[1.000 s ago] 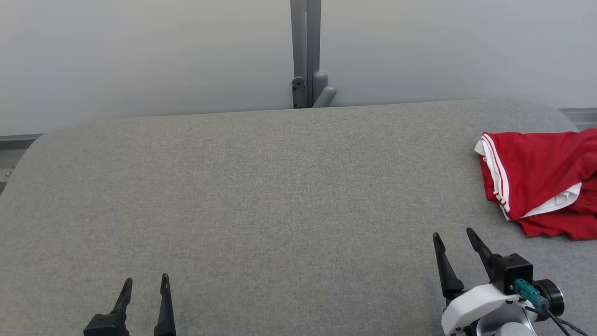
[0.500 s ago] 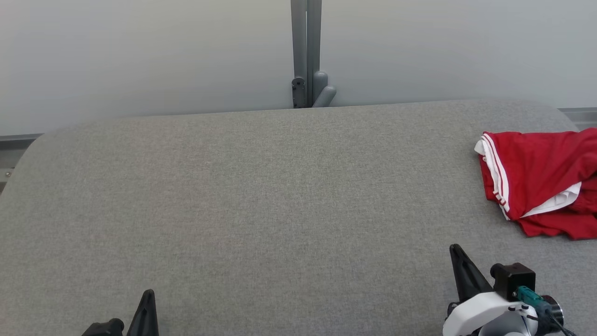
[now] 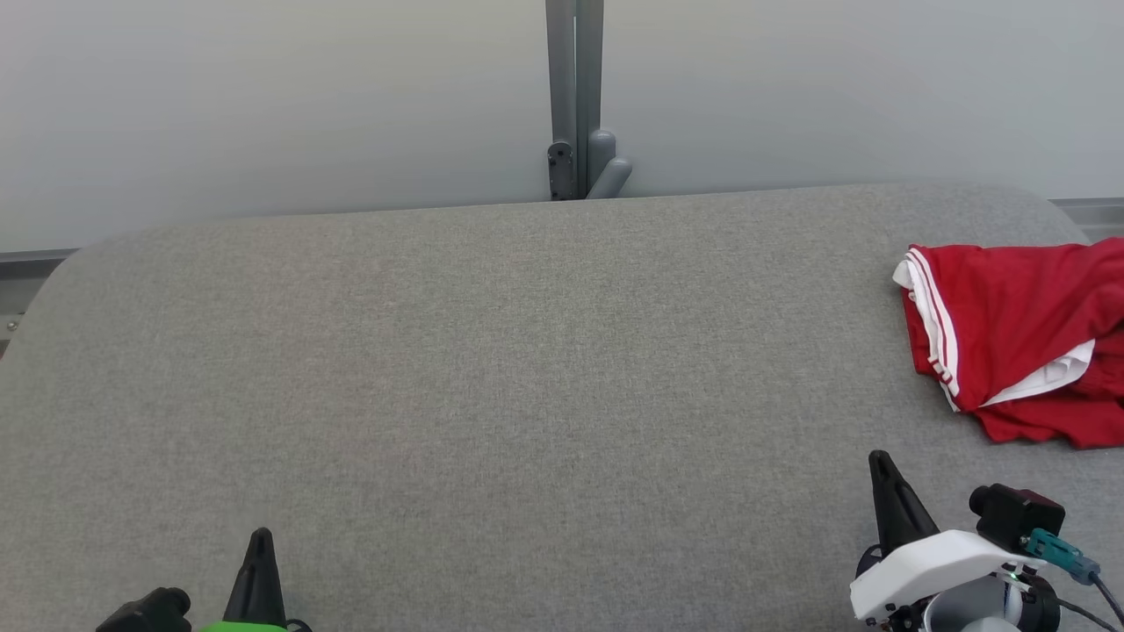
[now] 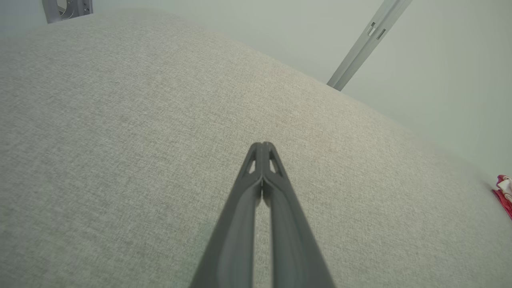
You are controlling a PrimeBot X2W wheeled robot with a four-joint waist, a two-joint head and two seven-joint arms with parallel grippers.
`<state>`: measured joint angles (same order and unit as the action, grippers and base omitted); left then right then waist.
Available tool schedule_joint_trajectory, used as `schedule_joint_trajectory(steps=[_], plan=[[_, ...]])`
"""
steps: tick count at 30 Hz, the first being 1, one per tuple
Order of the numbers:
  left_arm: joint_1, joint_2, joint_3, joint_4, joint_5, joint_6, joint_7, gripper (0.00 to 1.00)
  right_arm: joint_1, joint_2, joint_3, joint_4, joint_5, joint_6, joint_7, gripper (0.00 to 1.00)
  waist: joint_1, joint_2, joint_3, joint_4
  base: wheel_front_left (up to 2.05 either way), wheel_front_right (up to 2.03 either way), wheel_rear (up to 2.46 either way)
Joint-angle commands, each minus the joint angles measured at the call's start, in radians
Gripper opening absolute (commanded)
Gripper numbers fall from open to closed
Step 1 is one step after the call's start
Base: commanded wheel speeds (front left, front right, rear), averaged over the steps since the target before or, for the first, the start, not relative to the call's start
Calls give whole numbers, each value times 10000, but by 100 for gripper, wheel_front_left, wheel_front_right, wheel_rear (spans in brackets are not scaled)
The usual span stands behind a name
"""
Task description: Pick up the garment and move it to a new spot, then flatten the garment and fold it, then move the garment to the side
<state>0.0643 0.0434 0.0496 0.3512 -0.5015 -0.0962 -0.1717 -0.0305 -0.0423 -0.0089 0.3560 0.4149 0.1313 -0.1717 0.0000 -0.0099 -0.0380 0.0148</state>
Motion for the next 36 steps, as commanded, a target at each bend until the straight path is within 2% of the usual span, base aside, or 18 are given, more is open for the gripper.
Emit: schedule_joint_trajectory(steps=[1, 36], plan=[[-341, 37, 52, -221, -371, -29, 65, 0, -287, -41, -49, -215, 411, -2, 75, 0, 0, 16, 5, -1, 0, 0, 0], [-991, 65, 346, -646, -5288, -194, 1354, 0, -526, -70, -493, -683, 5703, -4, 1340, 0, 0, 45, 143, -51, 0, 0, 0]])
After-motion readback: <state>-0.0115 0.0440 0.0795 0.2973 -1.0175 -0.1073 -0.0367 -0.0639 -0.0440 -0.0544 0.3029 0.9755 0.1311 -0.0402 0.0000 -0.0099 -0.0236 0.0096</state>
